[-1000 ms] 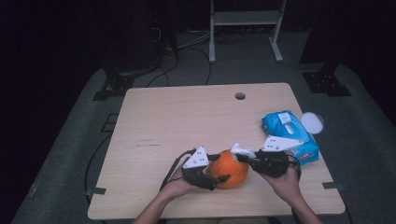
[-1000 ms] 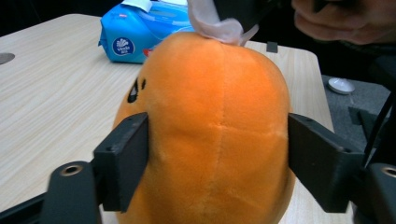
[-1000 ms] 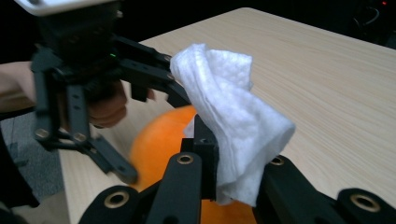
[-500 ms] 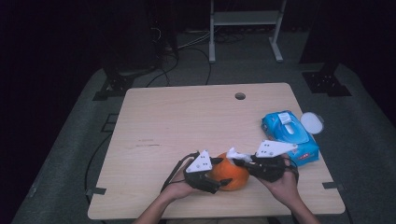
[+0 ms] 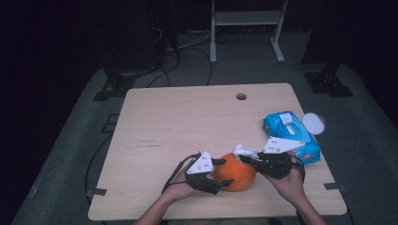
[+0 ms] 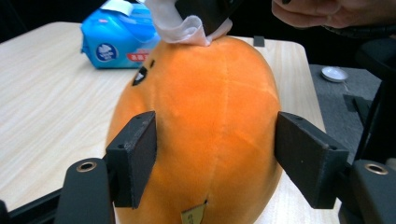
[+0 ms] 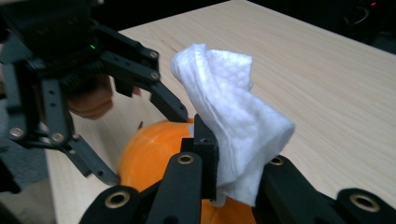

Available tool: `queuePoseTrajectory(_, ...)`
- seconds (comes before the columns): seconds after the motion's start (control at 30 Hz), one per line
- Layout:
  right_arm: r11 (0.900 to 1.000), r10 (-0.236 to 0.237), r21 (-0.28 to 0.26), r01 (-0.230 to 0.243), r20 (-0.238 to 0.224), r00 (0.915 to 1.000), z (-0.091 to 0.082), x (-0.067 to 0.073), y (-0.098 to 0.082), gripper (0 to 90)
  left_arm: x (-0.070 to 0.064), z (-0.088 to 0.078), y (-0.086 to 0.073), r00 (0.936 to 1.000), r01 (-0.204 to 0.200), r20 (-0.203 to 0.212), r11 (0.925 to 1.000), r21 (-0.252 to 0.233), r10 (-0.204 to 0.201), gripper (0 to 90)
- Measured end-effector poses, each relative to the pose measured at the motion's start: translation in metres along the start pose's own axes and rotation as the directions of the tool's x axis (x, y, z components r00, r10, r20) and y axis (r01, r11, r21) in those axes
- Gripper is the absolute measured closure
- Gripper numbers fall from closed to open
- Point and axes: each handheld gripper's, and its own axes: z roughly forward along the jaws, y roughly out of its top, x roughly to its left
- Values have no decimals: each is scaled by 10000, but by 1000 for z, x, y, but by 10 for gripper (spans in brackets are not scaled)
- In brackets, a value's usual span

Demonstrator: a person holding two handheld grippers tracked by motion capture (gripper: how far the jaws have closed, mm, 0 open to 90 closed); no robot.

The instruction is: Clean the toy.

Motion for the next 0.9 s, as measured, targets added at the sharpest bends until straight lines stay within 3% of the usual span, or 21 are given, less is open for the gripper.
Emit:
queuePoseTrajectory(0.13,9995,-250,166,258,-506,9984,9,17,2,830,-4,4,-1,9998,-200,-60,9997,166,201,305)
queuePoseTrajectory(0.23,9988,-417,233,437,-813,9958,14,25,4,830,-3,3,-1,9998,-103,-186,9997,224,107,322)
queuePoseTrajectory(0.33,9983,-494,273,516,-755,9959,14,24,5,831,-1,1,-2,9997,46,-256,9997,251,-40,345)
queuePoseTrajectory(0.37,9993,-313,199,324,-546,9980,8,15,5,831,2,-2,-2,9992,163,-365,9994,317,-151,363)
queuePoseTrajectory(0.5,9998,-52,172,57,-289,9996,0,4,1,831,7,-2,-4,9974,641,-333,9978,144,-636,368)
queuePoseTrajectory(0.67,9999,8,146,-2,-412,9992,3,4,2,831,1,0,-4,10000,-67,28,9995,294,66,353)
queuePoseTrajectory(0.8,9997,248,2,-248,-225,9994,3,-4,1,831,-6,3,-4,9970,-764,183,9965,332,758,351)
queuePoseTrajectory(0.9,9991,414,32,-414,-145,9990,2,-10,-2,831,-4,3,-3,9980,-630,61,9976,297,628,358)
